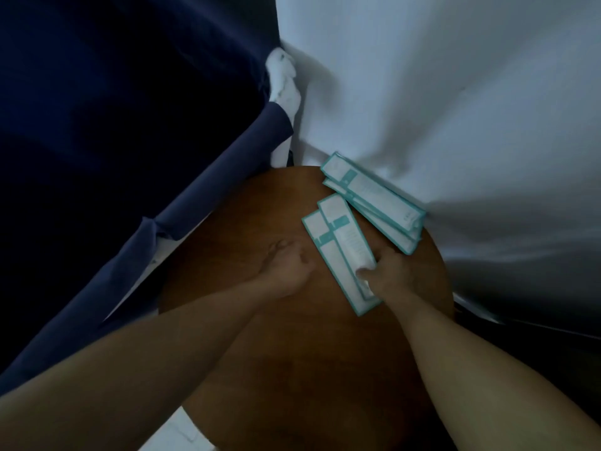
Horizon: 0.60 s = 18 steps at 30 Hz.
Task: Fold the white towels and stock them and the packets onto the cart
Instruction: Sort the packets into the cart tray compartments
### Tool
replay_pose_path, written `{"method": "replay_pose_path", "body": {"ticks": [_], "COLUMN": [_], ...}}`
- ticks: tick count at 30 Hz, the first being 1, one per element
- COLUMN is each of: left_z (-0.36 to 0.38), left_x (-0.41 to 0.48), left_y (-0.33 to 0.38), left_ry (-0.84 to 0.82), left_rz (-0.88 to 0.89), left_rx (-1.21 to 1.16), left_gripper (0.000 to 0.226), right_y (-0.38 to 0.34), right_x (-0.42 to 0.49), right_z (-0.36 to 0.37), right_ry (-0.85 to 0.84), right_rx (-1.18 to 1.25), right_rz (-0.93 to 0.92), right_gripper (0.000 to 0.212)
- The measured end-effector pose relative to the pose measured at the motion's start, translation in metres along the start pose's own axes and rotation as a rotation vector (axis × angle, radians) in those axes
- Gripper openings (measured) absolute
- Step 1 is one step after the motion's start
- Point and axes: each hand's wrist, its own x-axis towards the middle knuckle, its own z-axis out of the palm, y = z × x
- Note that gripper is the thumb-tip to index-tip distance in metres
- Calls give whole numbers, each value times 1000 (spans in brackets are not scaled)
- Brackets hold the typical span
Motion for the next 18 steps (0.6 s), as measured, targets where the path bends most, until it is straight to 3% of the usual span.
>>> {"method": "replay_pose_path", "body": {"ticks": [6, 9, 12, 15, 18], "left_z": [-3, -3, -1, 3, 7], "left_x": [0, -1, -5, -8, -10], "left_y": [2, 0, -7, -16, -25], "left_ry": [11, 34, 29, -2, -6], "left_rz": [-11, -20, -47, -70, -84], "left_rx": [-14, -18, -21, -25, -26], "left_gripper": [36, 34, 34, 39, 42], "right_y": [7, 5, -1, -7, -9], "right_x": [-5, -15, -28, -34, -33], "right_z": [11, 20, 33, 43, 43], "right_ry": [-117, -109, 7, 94, 38], "right_rx": [180, 0, -231, -228, -180], "right_rz": [-4, -81, -73, -11, 22], "right_gripper": [34, 36, 52, 61, 55]}}
